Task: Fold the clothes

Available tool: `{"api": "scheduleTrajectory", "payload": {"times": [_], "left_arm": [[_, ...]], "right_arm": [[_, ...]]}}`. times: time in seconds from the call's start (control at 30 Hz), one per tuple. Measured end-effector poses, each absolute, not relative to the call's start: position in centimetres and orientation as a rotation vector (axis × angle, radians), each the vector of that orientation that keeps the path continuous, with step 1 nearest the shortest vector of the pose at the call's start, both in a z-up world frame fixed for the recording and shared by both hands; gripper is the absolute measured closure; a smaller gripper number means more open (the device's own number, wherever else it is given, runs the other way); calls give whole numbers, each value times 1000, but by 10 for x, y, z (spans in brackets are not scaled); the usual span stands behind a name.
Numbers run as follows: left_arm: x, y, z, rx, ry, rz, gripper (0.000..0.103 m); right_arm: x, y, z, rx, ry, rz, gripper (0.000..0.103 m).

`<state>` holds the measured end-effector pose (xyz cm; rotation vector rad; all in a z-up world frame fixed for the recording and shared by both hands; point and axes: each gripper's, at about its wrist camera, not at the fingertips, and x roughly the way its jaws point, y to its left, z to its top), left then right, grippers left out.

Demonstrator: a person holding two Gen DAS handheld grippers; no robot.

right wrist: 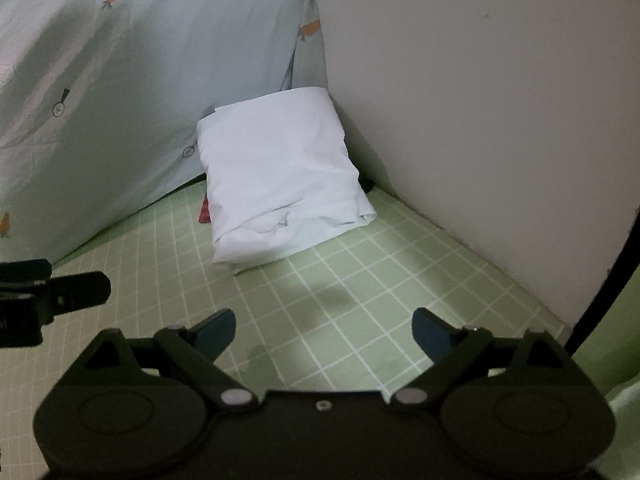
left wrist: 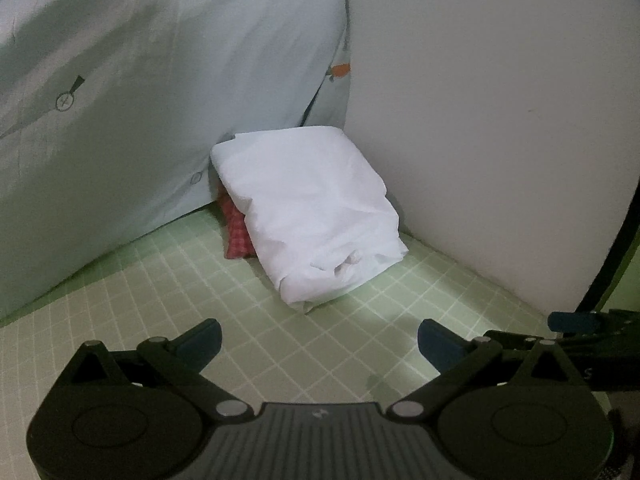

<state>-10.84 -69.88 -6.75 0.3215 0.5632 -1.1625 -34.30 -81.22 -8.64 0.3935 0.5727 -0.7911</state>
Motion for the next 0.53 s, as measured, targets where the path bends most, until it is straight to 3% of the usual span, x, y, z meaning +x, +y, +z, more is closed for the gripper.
{"api": "scheduleTrajectory", "payload": {"times": [0.53], "left_arm": [[-113, -701, -65, 342, 544, -1187, 0]], "right_arm": [[-346, -814, -83, 401, 560, -820, 7]]}}
